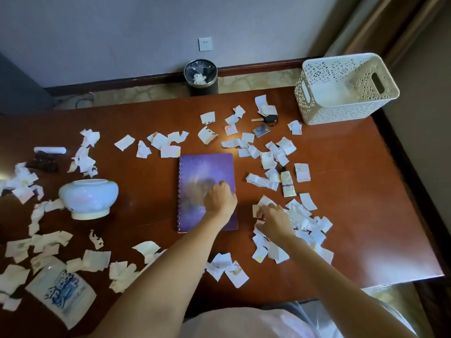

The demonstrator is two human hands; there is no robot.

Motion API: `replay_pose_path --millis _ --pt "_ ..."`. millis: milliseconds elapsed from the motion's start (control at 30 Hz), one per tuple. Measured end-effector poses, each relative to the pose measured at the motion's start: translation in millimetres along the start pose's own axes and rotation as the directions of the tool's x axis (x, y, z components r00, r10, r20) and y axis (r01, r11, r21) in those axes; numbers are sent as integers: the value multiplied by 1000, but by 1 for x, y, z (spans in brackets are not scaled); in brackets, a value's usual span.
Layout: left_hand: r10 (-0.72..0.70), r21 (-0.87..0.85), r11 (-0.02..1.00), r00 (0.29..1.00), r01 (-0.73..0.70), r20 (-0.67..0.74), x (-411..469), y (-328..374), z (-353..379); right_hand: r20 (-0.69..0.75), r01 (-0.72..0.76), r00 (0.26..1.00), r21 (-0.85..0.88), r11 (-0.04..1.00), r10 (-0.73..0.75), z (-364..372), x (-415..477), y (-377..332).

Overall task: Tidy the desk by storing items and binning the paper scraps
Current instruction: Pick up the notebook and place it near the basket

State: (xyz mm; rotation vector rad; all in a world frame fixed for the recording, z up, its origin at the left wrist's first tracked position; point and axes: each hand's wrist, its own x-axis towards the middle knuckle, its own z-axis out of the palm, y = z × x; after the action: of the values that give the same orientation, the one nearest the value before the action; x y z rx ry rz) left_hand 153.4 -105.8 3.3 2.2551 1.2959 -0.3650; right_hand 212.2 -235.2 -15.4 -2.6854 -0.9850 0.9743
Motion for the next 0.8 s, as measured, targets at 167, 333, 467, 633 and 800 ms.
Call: replay_pose_path --millis 167,333,467,633,800 --pt "-73 -87 994 997 73 1 8 -18 -2 40 20 999 -6 1000 -19 -8 6 -12" --pt "-175 -198 969 977 148 -124 5 -54 -19 -62 94 994 103 990 -88 -17 10 -43" --pt "-323 -321 912 929 255 -180 0 -93 -20 -148 89 987 181 979 -62 -8 15 -62" --pt "-364 -514 793 931 328 33 0 -114 -23 -18 -91 995 280 956 100 1 15 -80" --pt "-291 -573 726 925 381 245 -6 -125 -19 41 -125 992 240 963 119 14 10 -92"
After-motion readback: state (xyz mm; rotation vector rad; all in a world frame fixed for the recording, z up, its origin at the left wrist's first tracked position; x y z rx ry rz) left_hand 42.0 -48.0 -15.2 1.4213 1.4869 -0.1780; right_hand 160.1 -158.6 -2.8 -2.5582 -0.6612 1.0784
